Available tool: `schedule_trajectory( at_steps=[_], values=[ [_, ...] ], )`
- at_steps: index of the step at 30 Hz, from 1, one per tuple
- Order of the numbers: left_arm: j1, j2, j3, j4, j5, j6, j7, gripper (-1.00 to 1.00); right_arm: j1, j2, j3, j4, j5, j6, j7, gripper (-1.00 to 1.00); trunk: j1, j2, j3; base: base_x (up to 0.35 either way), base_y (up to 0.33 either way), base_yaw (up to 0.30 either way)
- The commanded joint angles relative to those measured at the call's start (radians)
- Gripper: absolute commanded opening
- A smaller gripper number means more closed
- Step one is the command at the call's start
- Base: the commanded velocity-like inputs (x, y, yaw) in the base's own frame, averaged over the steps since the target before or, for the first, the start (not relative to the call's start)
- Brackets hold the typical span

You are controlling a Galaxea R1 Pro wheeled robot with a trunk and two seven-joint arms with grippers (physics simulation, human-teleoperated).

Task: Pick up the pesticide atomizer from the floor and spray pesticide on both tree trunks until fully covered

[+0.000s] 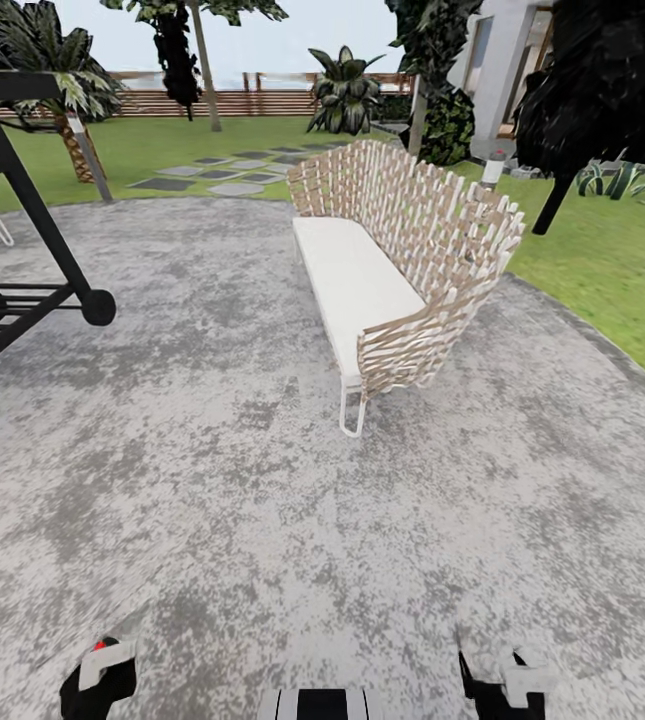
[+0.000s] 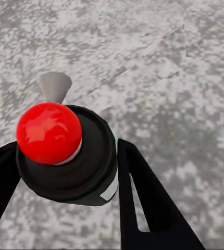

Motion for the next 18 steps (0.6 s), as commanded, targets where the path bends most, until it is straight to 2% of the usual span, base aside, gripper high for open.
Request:
schedule_trajectory(
  at_steps=[1, 18],
  values=[
    [0.004, 0.000, -0.003, 0.002, 0.007, -0.003, -0.002, -1.00, 0.002, 0.003, -0.008, 0.001, 0.007, -0.005, 0.000, 1.00, -0.001, 0.000, 0.003, 0.000, 0.000, 0.000],
    [0.007, -0.001, -0.004, 0.004, 0.005, -0.003, -0.003, -1.00, 0.011, 0.007, -0.007, 0.001, 0.007, -0.016, 0.003, 1.00, -0.008, 0.004, 0.069, 0.000, 0.000, 0.000]
  ],
)
